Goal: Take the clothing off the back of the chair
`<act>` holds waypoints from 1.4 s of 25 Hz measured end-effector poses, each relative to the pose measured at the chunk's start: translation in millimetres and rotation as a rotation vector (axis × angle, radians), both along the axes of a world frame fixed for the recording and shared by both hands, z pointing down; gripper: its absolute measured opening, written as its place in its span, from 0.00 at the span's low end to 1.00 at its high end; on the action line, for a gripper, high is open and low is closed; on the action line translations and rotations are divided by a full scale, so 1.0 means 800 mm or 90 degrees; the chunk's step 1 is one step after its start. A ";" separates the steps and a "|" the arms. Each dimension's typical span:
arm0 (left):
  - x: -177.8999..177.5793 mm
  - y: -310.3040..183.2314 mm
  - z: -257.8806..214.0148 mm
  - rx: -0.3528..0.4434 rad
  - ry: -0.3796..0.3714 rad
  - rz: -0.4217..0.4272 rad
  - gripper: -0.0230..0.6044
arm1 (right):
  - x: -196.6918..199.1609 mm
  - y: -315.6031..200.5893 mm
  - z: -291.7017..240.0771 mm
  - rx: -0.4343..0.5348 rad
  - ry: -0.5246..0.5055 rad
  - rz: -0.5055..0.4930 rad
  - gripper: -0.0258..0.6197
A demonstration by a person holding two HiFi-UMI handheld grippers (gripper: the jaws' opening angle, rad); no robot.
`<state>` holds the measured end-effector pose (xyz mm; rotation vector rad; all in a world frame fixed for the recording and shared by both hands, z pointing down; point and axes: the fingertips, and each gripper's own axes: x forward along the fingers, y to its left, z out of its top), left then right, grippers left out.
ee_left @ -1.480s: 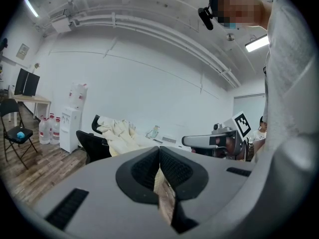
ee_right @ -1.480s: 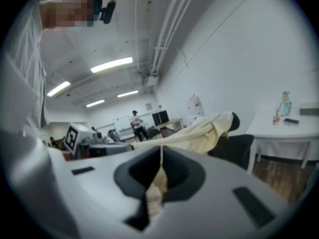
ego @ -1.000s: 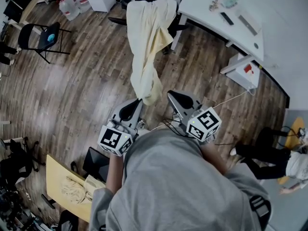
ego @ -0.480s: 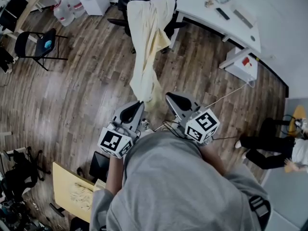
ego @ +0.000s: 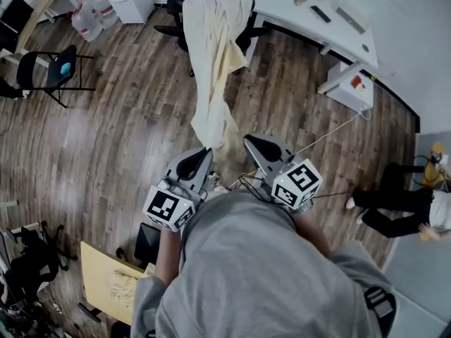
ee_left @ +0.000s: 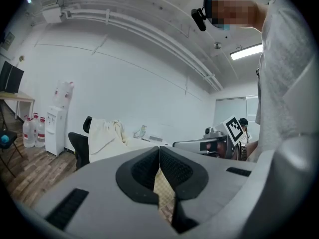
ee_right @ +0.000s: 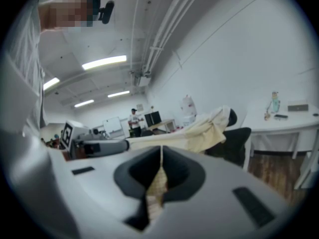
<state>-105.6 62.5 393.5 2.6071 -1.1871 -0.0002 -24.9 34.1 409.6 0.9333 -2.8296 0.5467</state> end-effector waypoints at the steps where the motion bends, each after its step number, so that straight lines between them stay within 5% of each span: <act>1: -0.001 0.001 0.000 0.000 0.000 0.001 0.09 | -0.001 0.000 0.000 0.000 0.001 0.001 0.09; 35: -0.013 0.049 0.006 -0.009 0.015 0.105 0.09 | -0.032 0.017 0.005 0.004 0.003 0.006 0.09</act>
